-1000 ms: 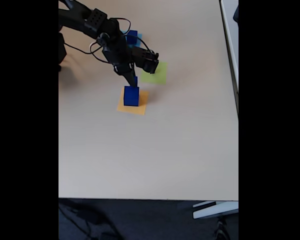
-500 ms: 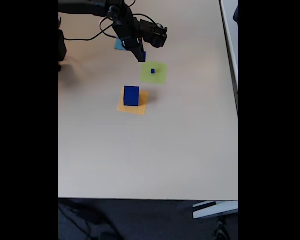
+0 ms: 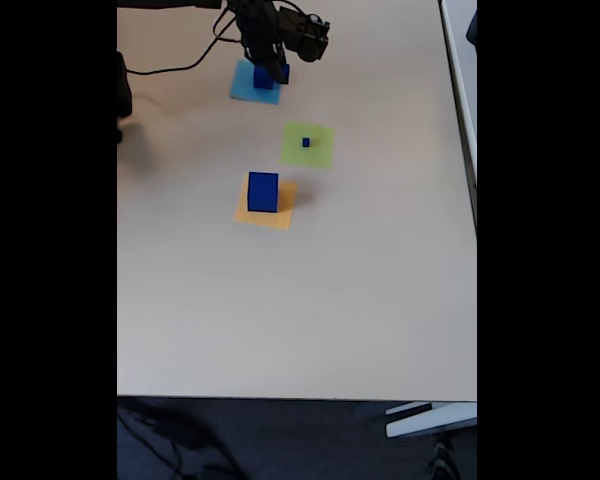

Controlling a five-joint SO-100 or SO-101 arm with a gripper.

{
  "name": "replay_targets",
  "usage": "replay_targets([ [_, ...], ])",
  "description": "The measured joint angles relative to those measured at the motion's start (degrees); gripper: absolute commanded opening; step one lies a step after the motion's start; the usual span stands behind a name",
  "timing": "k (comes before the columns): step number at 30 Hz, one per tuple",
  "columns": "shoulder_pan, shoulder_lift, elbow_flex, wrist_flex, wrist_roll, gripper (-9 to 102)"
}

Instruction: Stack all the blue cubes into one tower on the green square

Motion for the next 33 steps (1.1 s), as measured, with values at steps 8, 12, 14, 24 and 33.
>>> replay_targets([
  [8, -2.9, -1.76, 5.71, -9.32, 3.34, 0],
  [12, -3.25, -1.76, 5.45, -8.96, -0.18, 0],
  [14, -3.16, -1.76, 4.31, -8.0, -1.41, 0],
  [24, -5.36, -1.76, -4.48, 0.0, -0.79, 0],
  [33, -8.79, -1.76, -5.98, 5.8, 6.68, 0],
])
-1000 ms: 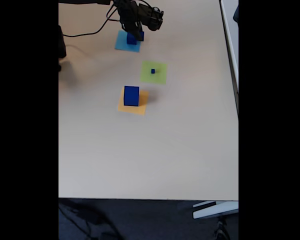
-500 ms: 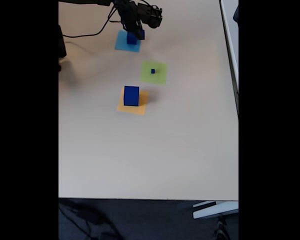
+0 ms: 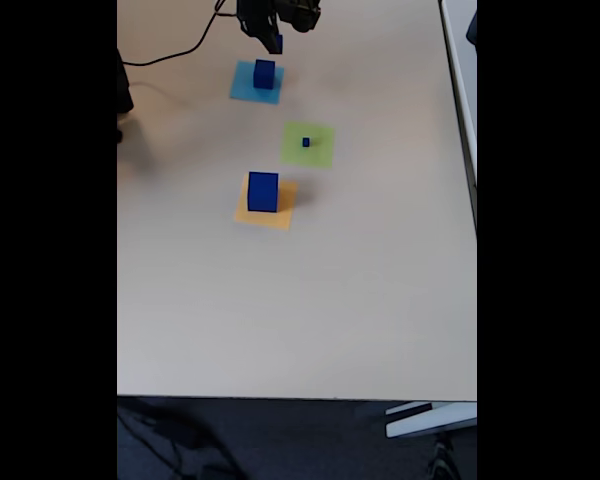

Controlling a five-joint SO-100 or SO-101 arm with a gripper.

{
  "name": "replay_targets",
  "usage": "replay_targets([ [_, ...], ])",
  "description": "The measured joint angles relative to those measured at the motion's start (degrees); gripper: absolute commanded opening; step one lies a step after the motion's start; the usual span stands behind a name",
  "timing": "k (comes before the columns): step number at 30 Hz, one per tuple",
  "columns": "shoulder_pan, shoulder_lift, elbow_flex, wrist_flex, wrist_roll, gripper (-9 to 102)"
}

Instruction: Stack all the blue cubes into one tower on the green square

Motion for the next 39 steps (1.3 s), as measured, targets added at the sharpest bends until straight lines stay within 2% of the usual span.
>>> replay_targets([
  [10, -0.53, -0.88, 1.85, 2.64, 3.34, 1],
  [35, -0.88, -6.06, -0.53, 3.34, 3.6, 0],
  [39, -0.79, -6.15, -3.08, 5.71, 1.93, 0],
])
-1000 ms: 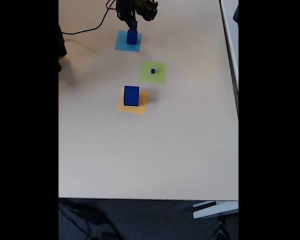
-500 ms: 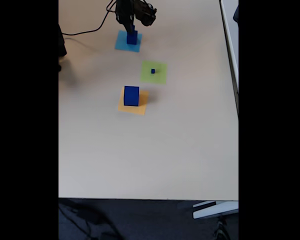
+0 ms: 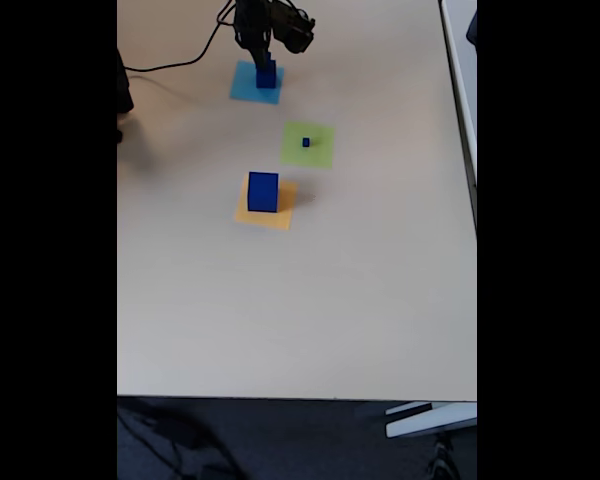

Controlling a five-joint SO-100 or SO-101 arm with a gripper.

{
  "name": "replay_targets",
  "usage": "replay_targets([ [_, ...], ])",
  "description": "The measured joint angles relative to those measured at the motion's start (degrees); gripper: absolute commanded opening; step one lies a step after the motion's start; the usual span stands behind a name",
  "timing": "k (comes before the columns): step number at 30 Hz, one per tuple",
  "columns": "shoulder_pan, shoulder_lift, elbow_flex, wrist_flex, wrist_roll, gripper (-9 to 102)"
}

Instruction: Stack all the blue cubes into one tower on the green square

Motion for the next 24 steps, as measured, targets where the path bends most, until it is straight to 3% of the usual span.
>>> replay_targets([
  [24, 0.62, -4.92, -7.47, 2.99, -0.18, 1],
])
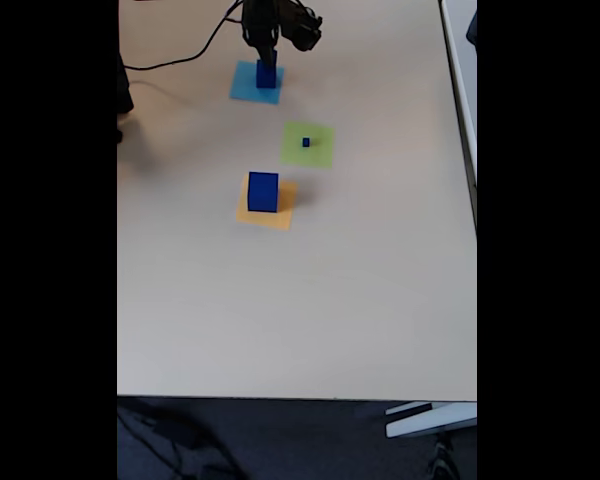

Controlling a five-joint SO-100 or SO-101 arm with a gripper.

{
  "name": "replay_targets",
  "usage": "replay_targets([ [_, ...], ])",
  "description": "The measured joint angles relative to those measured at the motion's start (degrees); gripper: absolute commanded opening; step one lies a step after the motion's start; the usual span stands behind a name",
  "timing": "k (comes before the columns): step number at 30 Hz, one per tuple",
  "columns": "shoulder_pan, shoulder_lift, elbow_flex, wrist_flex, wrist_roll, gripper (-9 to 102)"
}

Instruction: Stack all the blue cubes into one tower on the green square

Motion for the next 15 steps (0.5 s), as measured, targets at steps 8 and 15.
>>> replay_targets([
  [8, 0.0, 0.0, -0.09, 0.26, 0.0, 4],
  [15, 0.0, 0.0, -0.09, 0.26, 0.0, 5],
])
